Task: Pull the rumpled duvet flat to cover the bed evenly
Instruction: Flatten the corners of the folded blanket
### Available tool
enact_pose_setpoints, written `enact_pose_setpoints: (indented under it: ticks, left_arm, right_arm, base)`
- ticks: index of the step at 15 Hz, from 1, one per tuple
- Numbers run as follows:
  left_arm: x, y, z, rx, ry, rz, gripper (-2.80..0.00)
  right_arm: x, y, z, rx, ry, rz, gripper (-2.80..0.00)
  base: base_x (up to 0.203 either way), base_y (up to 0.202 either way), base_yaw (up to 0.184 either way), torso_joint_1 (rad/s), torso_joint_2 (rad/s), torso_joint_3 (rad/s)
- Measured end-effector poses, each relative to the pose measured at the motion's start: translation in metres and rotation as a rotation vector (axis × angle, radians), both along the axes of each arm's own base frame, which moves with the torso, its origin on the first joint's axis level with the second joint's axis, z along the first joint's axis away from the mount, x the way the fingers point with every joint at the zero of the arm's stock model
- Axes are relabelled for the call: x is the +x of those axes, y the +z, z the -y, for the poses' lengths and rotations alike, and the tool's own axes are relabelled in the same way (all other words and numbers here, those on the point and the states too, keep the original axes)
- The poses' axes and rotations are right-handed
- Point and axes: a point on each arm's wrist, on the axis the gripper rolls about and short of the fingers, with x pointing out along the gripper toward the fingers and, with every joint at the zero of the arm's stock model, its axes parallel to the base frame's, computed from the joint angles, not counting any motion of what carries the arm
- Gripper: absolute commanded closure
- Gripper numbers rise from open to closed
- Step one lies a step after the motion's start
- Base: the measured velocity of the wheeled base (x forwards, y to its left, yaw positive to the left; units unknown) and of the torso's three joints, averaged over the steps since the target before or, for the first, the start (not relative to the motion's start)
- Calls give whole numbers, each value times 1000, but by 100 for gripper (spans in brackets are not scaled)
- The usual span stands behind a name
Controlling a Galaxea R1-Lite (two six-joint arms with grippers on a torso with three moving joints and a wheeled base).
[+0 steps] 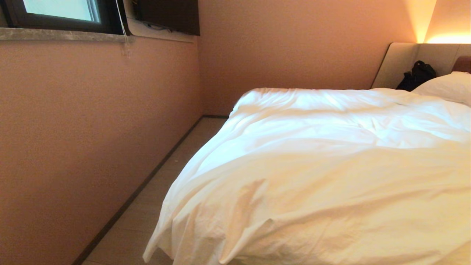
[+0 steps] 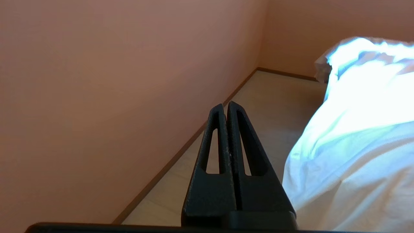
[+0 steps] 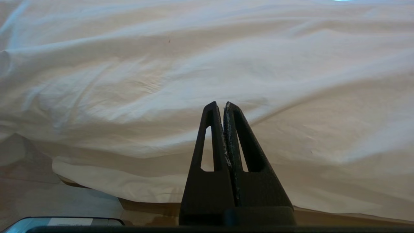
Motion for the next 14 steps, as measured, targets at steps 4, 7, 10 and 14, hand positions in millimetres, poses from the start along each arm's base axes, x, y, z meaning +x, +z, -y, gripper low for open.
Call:
enact_pose_setpoints:
  ticks: [4, 7, 10, 14]
  left_arm:
    - [2, -5, 0, -2, -8, -16, 0]
    - [4, -10, 0, -1, -27, -14, 0]
    - [9, -18, 0, 29, -34, 62, 0]
    - [10, -21, 1, 39, -68, 101, 0]
  right_arm:
    - [0, 0, 0, 0, 0, 0, 0]
    - [0, 0, 0, 0, 0, 0, 0]
    - [0, 0, 0, 0, 0, 0, 0]
    - [0, 0, 0, 0, 0, 0, 0]
  base:
    - [0, 0, 0, 0, 0, 0]
    - [0, 0, 0, 0, 0, 0]
    - [0, 0, 0, 0, 0, 0]
    - [0, 0, 0, 0, 0, 0]
